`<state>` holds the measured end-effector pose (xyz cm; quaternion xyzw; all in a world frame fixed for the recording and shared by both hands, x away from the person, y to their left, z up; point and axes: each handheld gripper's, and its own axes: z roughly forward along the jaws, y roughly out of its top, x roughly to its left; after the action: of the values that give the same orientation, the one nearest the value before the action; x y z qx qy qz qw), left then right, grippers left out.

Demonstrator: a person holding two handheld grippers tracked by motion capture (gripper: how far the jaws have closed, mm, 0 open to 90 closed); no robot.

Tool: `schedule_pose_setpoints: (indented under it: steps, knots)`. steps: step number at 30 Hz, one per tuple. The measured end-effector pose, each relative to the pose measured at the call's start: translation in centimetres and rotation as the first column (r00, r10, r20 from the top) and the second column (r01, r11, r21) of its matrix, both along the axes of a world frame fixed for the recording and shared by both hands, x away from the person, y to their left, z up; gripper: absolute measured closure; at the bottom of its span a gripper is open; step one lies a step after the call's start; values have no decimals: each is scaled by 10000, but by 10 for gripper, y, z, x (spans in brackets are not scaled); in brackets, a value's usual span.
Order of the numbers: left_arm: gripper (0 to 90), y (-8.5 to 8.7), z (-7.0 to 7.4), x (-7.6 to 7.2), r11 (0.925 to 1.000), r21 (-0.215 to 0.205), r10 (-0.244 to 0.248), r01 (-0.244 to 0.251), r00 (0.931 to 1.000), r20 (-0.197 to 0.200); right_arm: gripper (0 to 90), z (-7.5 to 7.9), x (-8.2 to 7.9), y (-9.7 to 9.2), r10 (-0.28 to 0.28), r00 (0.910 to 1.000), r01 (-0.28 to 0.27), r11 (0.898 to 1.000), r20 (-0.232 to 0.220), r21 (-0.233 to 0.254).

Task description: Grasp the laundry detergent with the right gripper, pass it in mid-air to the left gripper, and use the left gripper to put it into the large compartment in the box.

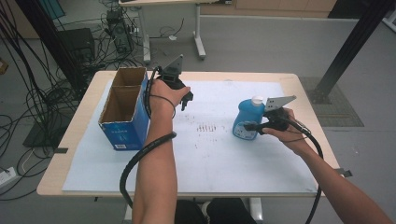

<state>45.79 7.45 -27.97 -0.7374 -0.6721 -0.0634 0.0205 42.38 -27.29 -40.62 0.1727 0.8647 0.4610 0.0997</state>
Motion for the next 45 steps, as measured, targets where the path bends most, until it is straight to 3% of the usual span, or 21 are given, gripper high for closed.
schedule_pose_setpoints:
  steps: [45]
  knots:
    - [56,5,4,0,10000,18,49,-49,10000,70,431,-1,1,-1,31,10000,-30,10000,-45,62]
